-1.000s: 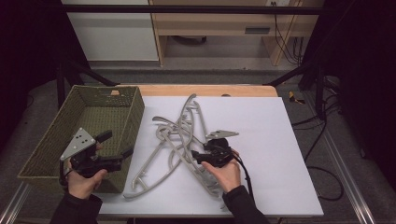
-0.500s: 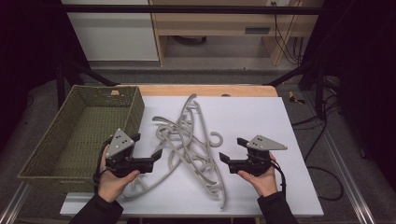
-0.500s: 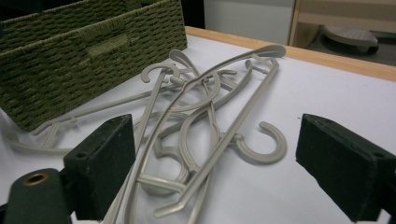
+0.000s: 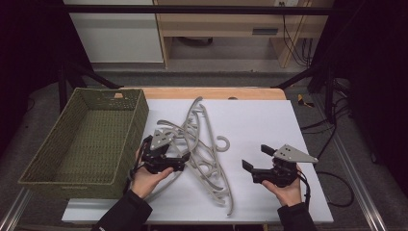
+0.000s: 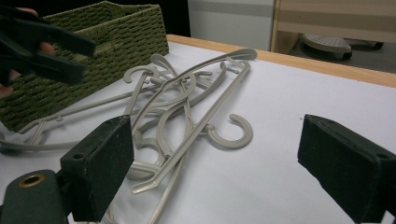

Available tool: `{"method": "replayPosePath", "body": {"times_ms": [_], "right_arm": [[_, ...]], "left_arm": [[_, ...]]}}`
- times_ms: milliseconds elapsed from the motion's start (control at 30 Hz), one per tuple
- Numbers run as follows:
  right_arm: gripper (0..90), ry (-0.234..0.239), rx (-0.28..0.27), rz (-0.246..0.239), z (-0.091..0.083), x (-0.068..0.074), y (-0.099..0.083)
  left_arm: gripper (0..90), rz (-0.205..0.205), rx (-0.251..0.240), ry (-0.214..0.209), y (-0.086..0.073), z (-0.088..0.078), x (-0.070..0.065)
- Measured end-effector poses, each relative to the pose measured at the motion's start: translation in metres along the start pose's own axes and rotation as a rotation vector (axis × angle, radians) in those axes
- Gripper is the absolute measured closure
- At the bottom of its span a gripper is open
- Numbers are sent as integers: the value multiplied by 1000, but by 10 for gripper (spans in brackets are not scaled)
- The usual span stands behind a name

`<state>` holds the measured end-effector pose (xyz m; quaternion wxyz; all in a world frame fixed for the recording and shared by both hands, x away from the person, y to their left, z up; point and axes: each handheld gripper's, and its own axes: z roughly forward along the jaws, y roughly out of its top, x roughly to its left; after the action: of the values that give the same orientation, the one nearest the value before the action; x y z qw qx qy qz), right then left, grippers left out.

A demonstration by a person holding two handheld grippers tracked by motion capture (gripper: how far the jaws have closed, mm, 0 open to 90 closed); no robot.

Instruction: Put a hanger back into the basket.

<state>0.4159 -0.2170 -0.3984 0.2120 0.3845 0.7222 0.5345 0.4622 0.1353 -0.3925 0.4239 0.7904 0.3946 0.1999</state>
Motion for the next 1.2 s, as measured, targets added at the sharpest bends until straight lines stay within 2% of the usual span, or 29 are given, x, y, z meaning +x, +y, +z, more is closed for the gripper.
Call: {"method": "replayPosePath", "body": {"times_ms": [133, 333, 500, 633, 733, 833, 1000, 1200], "right_arm": [[107, -4, -5, 7, -1, -1, 1], [107, -7, 5, 13, 0, -1, 0], [107, -7, 12, 15, 1, -2, 0], [106, -5, 10, 17, 1, -2, 0], [106, -3, 14, 14, 1, -3, 0], [105, -6, 15, 20, 1, -3, 0], [105, -4, 20, 18, 0, -3, 0], [105, -1, 26, 15, 1, -4, 0]], "left_arm": [[162, -25, 37, 2, 0, 20, 1], [173, -30, 128, 36, -4, 47, 1], [195, -25, 200, 63, -8, 64, 0], [231, -43, 234, 74, -11, 73, 1], [271, -67, 229, 72, -11, 78, 1], [315, -64, 251, 67, -12, 83, 0], [391, -92, 280, 50, -13, 91, -3], [480, -159, 291, 24, -12, 92, 1]]}}
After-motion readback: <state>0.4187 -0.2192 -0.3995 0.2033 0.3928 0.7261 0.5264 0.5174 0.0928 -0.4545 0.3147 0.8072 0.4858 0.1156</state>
